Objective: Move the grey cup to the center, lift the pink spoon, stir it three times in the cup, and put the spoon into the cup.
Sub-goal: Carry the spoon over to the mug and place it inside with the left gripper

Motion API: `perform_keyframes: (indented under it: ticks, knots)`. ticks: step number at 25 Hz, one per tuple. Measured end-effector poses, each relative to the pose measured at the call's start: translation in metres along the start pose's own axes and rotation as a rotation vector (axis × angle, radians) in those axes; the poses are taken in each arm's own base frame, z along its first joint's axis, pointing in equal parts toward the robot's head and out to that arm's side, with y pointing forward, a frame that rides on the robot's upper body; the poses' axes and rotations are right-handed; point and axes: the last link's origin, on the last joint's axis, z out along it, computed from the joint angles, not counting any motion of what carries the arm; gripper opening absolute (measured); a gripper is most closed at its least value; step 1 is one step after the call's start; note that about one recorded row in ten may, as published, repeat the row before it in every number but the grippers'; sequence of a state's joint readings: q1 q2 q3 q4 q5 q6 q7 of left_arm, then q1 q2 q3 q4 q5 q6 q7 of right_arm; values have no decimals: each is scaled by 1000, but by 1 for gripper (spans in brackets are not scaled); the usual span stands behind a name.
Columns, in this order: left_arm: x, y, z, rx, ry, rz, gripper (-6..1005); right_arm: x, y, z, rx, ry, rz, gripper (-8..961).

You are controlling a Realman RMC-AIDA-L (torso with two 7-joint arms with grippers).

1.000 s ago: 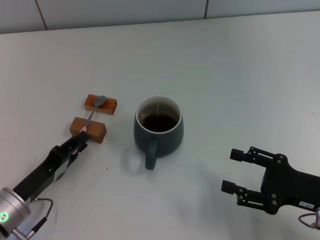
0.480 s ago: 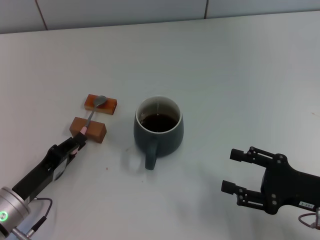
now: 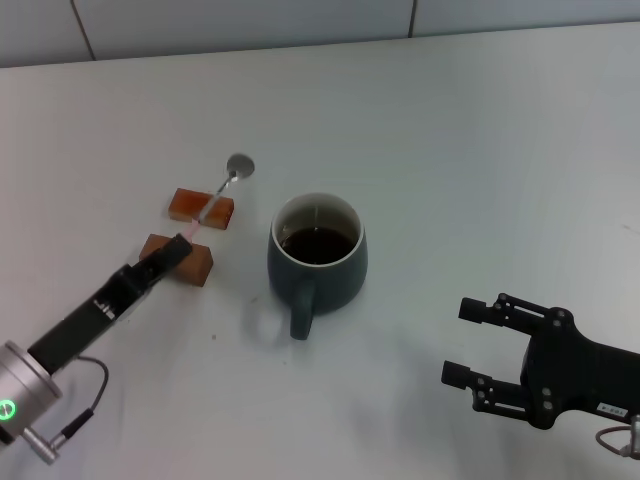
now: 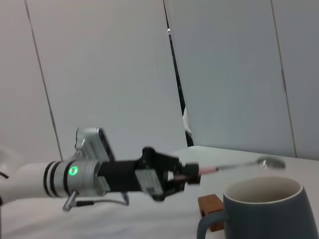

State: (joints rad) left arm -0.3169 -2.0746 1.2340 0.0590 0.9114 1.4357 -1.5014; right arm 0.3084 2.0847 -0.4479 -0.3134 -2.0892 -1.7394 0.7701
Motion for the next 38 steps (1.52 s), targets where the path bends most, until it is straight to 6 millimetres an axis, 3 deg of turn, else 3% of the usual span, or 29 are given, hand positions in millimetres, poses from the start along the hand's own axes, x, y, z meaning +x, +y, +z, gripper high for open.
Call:
perform_keyframes:
  ticks: [2, 5, 6, 7, 9, 11, 12, 16, 17, 18, 20, 23, 26, 27, 38]
  knots:
    - [4, 2, 2, -16, 1, 24, 136, 0, 0, 0, -1, 0, 0, 761]
    - [34, 16, 9, -92, 5, 169, 126, 0, 1, 0, -4, 2, 1, 762]
    - [34, 16, 9, -92, 5, 169, 127, 0, 1, 0, -5, 2, 0, 762]
    - [63, 32, 14, -144, 10, 289, 127, 0, 0, 1, -8, 3, -2, 762]
    - [87, 50, 19, -192, -8, 393, 127, -1, 0, 1, -9, 3, -3, 762]
    - [91, 54, 21, -202, -22, 415, 127, -1, -1, 2, -10, 3, -5, 762]
    - [111, 77, 27, -238, -92, 539, 127, -1, -1, 2, -11, 3, -6, 762]
    - [124, 100, 34, -244, -184, 686, 126, -1, -1, 2, -11, 3, -7, 762]
    - [135, 123, 41, -228, -272, 839, 126, -1, -1, 2, -11, 4, -7, 762]
    - [135, 123, 41, -228, -272, 839, 126, -1, -1, 2, -11, 4, -7, 762]
    - [143, 147, 49, -216, -368, 991, 126, -2, -2, 1, -10, 5, -7, 762]
    - [147, 163, 55, -196, -463, 1119, 127, -2, -2, 1, -10, 5, -7, 762]
    - [145, 176, 63, -202, -560, 1230, 127, -2, -2, 1, -10, 5, -8, 761]
    - [138, 190, 72, -231, -673, 1326, 127, -2, -2, 1, -11, 4, -9, 761]
    - [130, 214, 78, -252, -796, 1463, 127, -2, -3, -1, -4, 11, -4, 761]
